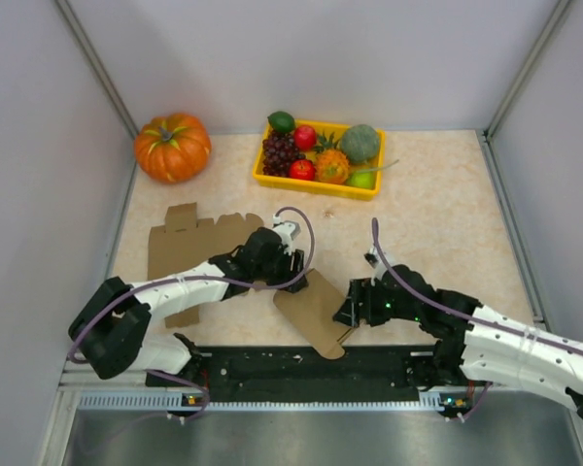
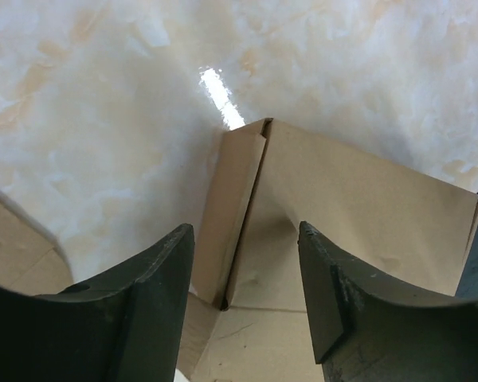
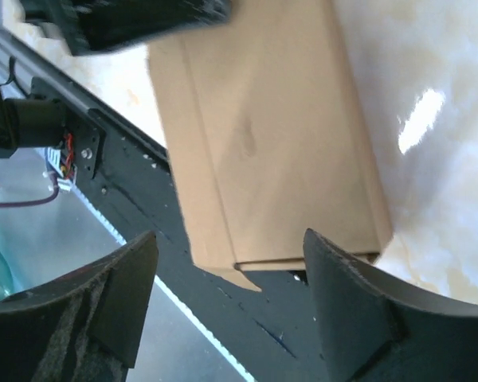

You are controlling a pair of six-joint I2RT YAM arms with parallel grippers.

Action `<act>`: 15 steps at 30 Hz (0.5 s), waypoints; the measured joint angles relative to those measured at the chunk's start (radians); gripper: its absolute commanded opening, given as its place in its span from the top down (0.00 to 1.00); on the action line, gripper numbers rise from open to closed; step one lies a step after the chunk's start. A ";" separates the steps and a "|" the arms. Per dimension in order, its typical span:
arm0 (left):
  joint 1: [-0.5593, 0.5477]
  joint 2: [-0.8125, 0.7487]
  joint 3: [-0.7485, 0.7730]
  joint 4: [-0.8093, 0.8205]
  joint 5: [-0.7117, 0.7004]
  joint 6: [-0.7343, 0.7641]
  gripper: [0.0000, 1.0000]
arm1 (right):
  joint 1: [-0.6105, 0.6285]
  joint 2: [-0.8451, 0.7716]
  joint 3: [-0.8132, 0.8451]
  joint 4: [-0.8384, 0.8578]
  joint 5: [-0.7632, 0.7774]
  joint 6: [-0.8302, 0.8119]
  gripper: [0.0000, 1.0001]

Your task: Fold the paper box

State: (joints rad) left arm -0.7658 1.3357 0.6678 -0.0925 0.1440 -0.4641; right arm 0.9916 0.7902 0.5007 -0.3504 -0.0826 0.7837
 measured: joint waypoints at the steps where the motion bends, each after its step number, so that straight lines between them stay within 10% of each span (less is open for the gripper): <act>1: 0.001 0.011 0.000 0.011 0.010 0.002 0.49 | -0.005 -0.027 -0.027 -0.015 0.003 0.026 0.30; 9: 0.009 0.027 -0.068 0.169 0.039 -0.085 0.77 | -0.104 -0.171 -0.216 0.048 -0.035 0.238 0.44; 15: 0.016 0.021 -0.156 0.340 0.015 -0.195 0.78 | -0.212 -0.024 -0.225 0.216 -0.151 0.252 0.38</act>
State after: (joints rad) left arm -0.7494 1.3567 0.5117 0.2474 0.1593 -0.6590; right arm 0.7792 0.7666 0.2760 -0.1345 -0.2333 1.0355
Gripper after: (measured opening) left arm 0.232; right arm 0.582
